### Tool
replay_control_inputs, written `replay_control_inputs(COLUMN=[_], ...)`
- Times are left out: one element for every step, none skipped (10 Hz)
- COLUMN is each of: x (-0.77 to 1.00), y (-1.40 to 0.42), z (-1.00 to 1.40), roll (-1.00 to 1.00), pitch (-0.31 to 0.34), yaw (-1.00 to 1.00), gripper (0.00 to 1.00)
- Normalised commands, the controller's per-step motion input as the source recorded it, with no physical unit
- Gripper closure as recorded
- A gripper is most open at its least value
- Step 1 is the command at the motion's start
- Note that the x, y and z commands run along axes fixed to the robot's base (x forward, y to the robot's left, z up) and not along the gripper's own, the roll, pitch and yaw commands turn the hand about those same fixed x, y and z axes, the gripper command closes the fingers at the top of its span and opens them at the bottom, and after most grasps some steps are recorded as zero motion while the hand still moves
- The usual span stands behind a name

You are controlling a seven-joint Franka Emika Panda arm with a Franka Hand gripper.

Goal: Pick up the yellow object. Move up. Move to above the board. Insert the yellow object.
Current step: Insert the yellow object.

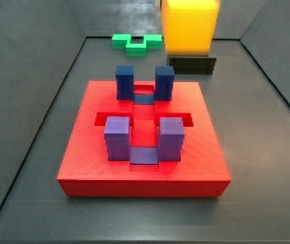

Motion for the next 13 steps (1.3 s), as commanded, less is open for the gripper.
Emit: replay_control_inputs(x=[0.05,0.0,-0.05,0.0,0.0,0.0,0.11,0.09,0.0,-0.05,-0.18,-0.35,-0.43], y=[-0.11,-0.21,-0.33,-0.37,-0.22,0.0,0.1,0.19,0.31,0.09,0.0,-0.02,-0.11], z=[-0.8,-0.77,-0.42,-0.27,-0.22,-0.19,-0.11,-0.09,0.0,-0.09,-0.23,-0.32,-0.39], roll=[0.19,0.2,0.22,0.3,0.31,0.24,0.17,0.12,0.0,0.0,0.0,0.0,-0.03], pitch=[0.0,0.0,0.064,0.071,0.08,0.081,0.09,0.087,0.079,0.029,0.043,0.044,0.023], yaw=[0.2,0.22,0.0,0.0,0.0,-0.05,-0.13,-0.13,-0.05,-0.11,-0.22,-0.33,-0.35], gripper=[1.0,1.0,1.0,1.0,1.0,1.0,1.0,1.0,1.0,1.0,1.0,1.0,1.0])
